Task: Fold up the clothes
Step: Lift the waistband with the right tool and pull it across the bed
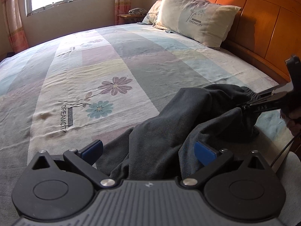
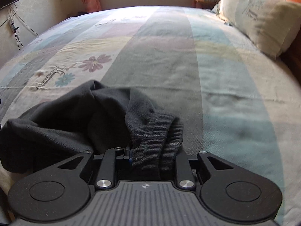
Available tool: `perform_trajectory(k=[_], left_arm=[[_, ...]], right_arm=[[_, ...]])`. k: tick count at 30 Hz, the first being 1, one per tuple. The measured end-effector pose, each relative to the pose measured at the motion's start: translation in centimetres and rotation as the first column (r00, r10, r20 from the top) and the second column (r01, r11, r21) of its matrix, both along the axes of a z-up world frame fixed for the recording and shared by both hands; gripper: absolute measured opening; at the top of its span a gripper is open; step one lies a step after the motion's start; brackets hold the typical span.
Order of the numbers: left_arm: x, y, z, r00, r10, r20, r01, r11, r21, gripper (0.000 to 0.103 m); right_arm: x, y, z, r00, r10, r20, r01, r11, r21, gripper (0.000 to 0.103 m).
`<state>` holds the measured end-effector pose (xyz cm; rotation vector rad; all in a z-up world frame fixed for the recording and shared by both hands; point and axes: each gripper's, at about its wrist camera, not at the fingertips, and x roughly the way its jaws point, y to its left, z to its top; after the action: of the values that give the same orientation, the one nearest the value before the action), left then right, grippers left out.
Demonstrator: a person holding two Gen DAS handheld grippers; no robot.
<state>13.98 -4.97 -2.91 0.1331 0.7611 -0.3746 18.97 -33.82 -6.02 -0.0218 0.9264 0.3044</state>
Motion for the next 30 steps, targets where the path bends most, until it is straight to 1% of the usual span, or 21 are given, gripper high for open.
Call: perform_trajectory(k=[3, 5, 7, 11, 12, 13, 14, 15, 16, 18, 19, 21, 23, 24, 26, 27, 28, 30], left_arm=[[0.3, -0.8, -0.1, 1.0, -0.024, 0.005, 0.024, 1.0, 0.017, 0.102], [0.7, -1.2, -0.1, 1.0, -0.03, 0.002, 0.03, 1.0, 0.01, 0.102], [1.0, -1.6, -0.2, 0.999, -0.035, -0.001, 0.035, 0.999, 0.0, 0.102], [1.6, -2.5, -0.1, 0.999, -0.052, -0.002, 0.052, 0.998, -0.024, 0.102], [1.7, -2.7, -0.1, 0.998, -0.059, -0.001, 0.059, 0.998, -0.025, 0.102], [1.8, -2.9, -0.1, 0.998, -0.063, 0.0, 0.063, 0.998, -0.026, 0.102], [1.9, -3.1, -0.1, 0.998, -0.066, 0.002, 0.066, 0.997, -0.028, 0.102], [2.0, -3.2, -0.1, 0.998, -0.069, 0.003, 0.069, 0.997, -0.032, 0.102], [2.1, -3.3, -0.1, 0.997, -0.071, 0.003, 0.071, 0.997, -0.038, 0.102], [2.2, -3.4, -0.1, 0.997, -0.076, 0.0, 0.076, 0.996, -0.045, 0.102], [2.3, -3.5, -0.1, 0.997, -0.077, -0.001, 0.076, 0.996, -0.045, 0.102], [2.3, -3.6, -0.2, 0.997, -0.076, -0.002, 0.076, 0.996, -0.042, 0.102], [2.4, -3.8, -0.3, 0.997, -0.075, -0.004, 0.074, 0.996, -0.04, 0.102], [2.4, -3.8, -0.3, 0.997, -0.074, -0.006, 0.073, 0.997, -0.039, 0.102], [2.5, -4.0, -0.3, 0.997, -0.073, -0.007, 0.073, 0.997, -0.031, 0.102], [2.5, -4.1, -0.3, 0.997, -0.073, -0.008, 0.072, 0.997, -0.026, 0.102], [2.6, -4.2, -0.3, 0.997, -0.071, -0.009, 0.071, 0.997, -0.021, 0.102], [2.8, -4.3, -0.2, 0.998, -0.068, -0.013, 0.068, 0.998, -0.014, 0.102]], right_arm=[[-1.2, -0.3, -1.8, 0.998, 0.005, -0.069, -0.001, 0.998, 0.065, 0.026], [-2.1, -0.2, -2.6, 0.995, 0.018, -0.096, -0.008, 0.994, 0.108, 0.026], [-2.9, 0.1, -3.0, 0.995, 0.02, -0.1, -0.008, 0.992, 0.124, 0.027], [-3.7, 0.0, -2.5, 0.993, 0.037, -0.112, -0.017, 0.985, 0.171, 0.029], [-3.7, -0.2, -2.4, 0.993, 0.043, -0.113, -0.022, 0.983, 0.182, 0.033], [-3.8, -0.4, -2.2, 0.992, 0.048, -0.113, -0.025, 0.979, 0.2, 0.039], [-3.6, -1.0, -2.0, 0.992, 0.05, -0.115, -0.021, 0.97, 0.242, 0.043], [-3.4, -1.7, -1.8, 0.992, 0.05, -0.117, -0.015, 0.959, 0.285, 0.053], [-3.1, -2.4, -1.6, 0.992, 0.042, -0.118, -0.001, 0.944, 0.33, 0.067], [-2.2, -4.4, -1.5, 0.992, 0.019, -0.125, 0.038, 0.898, 0.438, 0.078], [-1.6, -5.3, -1.6, 0.99, 0.019, -0.137, 0.052, 0.868, 0.494, 0.079], [0.0, -7.1, -2.6, 0.983, 0.018, -0.18, 0.099, 0.781, 0.616, 0.082], [1.7, -8.7, -4.4, 0.967, 0.014, -0.256, 0.179, 0.679, 0.712, 0.083], [2.4, -9.3, -5.4, 0.956, 0.007, -0.294, 0.223, 0.632, 0.742, 0.083], [3.8, -10.0, -7.1, 0.938, 0.006, -0.348, 0.286, 0.555, 0.781, 0.083], [4.3, -10.1, -7.8, 0.93, 0.006, -0.368, 0.311, 0.523, 0.794, 0.083], [4.9, -10.0, -8.4, 0.924, 0.01, -0.382, 0.326, 0.5, 0.803, 0.083], [5.8, -9.4, -8.8, 0.921, 0.015, -0.388, 0.333, 0.485, 0.809, 0.083]])
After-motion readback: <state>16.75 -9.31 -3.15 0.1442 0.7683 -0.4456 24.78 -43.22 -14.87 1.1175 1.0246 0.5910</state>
